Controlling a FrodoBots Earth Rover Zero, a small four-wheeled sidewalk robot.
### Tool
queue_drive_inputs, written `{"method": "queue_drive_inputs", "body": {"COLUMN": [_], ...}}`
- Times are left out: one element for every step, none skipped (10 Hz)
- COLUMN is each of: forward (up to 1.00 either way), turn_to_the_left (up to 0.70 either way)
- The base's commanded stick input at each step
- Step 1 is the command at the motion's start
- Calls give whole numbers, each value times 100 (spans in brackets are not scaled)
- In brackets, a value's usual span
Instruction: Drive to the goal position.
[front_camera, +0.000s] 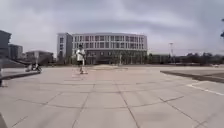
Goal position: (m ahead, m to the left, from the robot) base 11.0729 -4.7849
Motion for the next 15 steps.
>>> {"method": "queue_drive_inputs", "body": {"forward": [100, 100, 100, 100, 100, 100, 100, 100, 100, 100, 100, 100, 100, 100, 100], "turn_to_the_left": [0, 0, 0, 0, 0, 0, 0, 0, 0, 0, 0, 0, 0, 0, 0]}}
